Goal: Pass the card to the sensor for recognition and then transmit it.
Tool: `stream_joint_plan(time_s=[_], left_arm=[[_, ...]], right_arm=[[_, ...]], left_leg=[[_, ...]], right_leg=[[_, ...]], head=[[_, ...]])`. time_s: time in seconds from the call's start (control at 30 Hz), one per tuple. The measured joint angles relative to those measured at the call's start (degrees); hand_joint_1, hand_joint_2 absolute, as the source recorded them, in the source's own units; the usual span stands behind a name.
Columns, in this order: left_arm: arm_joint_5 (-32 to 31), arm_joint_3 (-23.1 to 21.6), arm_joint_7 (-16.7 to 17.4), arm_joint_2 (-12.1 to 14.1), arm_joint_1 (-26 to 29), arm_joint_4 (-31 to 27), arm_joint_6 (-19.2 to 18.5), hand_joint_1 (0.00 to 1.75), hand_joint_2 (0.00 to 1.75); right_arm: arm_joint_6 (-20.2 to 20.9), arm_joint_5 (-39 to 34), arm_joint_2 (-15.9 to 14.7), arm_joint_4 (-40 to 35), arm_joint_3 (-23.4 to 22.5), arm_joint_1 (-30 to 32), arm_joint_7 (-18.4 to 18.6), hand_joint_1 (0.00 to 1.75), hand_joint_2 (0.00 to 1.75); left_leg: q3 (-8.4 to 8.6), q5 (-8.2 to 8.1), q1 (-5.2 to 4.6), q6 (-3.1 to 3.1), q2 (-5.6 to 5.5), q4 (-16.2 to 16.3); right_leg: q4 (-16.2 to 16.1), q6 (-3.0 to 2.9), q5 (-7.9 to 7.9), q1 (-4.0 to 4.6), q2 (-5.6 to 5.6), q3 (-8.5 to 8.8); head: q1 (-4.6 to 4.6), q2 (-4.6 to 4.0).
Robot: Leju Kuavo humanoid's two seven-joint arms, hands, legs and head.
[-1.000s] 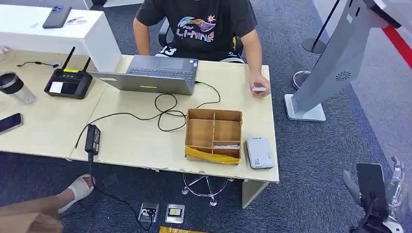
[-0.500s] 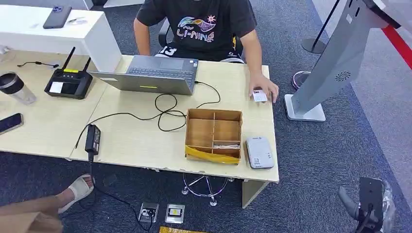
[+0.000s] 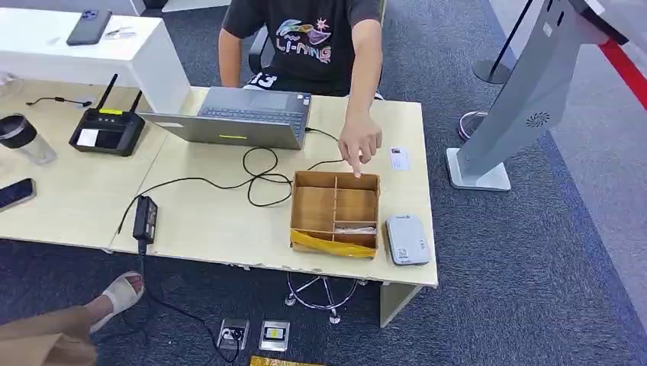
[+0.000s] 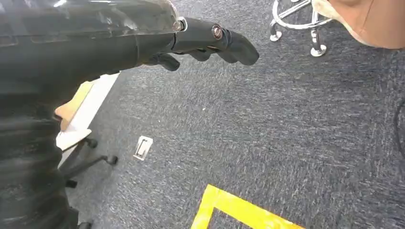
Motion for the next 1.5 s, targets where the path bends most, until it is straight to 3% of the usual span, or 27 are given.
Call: stream_joint_plan(time_s=[0.27,0.53,0.73,0.9,1.07,1.2,1.3,1.4,1.5], left_arm=[[1.51,0.07,-0.24,-0.11,-0.01,0.07,0.0,0.0,1.75],[4.79,1.01,-0.92,-1.66,-0.18,0.04,0.0,0.0,1.75],[3.72,1.42,1.53,-1.92,-0.2,0.02,0.0,0.0,1.75],[4.46,1.46,1.86,-2.1,-0.22,-0.02,0.0,0.0,1.75],[3.59,1.49,1.31,-2.19,-0.22,-0.17,0.0,0.0,1.75],[2.03,1.51,0.94,-2.1,-0.23,-0.17,0.0,0.0,1.75],[1.27,1.51,1.03,-1.9,-0.19,-0.15,0.02,0.0,1.75],[0.7,1.53,1.03,-1.6,-0.11,-0.17,0.02,0.0,1.75],[-0.02,1.53,1.03,-1.31,-0.08,-0.15,0.02,0.0,1.75]], right_arm=[[2.55,3.23,1.25,3.85,1.2,-0.62,5.15,0.0,1.75],[6.56,8.53,2.3,5.64,5.67,-0.87,10.87,0.0,1.75],[8.42,11.32,3.54,5.97,9.49,-0.85,12.88,0.0,1.75],[6.28,10.47,3.76,5.97,11.19,-0.79,9.58,0.0,1.75],[-3.94,6.8,2.56,5.82,11.21,-2.02,-3.86,0.0,1.75],[-5.77,18.59,0.42,1.5,6.35,-4.05,-10.34,0.0,1.75],[-5.9,21.64,-0.53,-5.56,2.03,-4.0,-9.79,0.0,1.75],[-5.97,22.36,-2.03,-15.35,-0.31,-2.23,-5.06,0.0,1.75],[-6.23,24.27,-3.13,-30.29,-2.03,1.6,-4.02,0.0,1.75]], left_leg=[[0.0,0.0,-0.01,0.0,0.0,0.0],[0.01,0.0,-0.01,0.0,0.0,0.0],[0.02,0.0,0.0,0.0,0.0,0.0],[0.01,0.0,-0.02,0.0,0.0,0.0],[0.0,0.01,-0.05,0.01,0.0,0.0],[0.05,0.04,-0.06,0.04,0.0,0.02],[0.04,0.08,-0.06,0.07,-0.13,0.03],[0.02,0.08,-0.06,0.07,-0.18,0.03],[-0.04,0.07,-0.06,0.06,-0.23,0.02]], right_leg=[[0.0,0.0,0.0,-0.01,0.0,0.0],[0.0,0.0,0.0,-0.01,0.01,0.0],[0.0,0.0,0.0,0.0,0.0,0.0],[0.0,0.0,0.0,-0.02,0.01,0.01],[0.0,0.06,0.05,-0.06,0.01,0.04],[0.0,0.1,0.09,-0.08,0.01,0.07],[0.0,0.11,0.09,-0.09,-0.13,0.11],[0.0,0.1,0.09,-0.08,-0.2,0.13],[0.03,0.1,0.08,-0.08,-0.29,0.1]], head=[[0.0,0.0],[0.0,0.0],[0.0,0.0],[0.02,0.0],[0.02,0.0],[0.02,0.0],[0.0,0.0],[0.0,0.0],[0.02,0.0]])
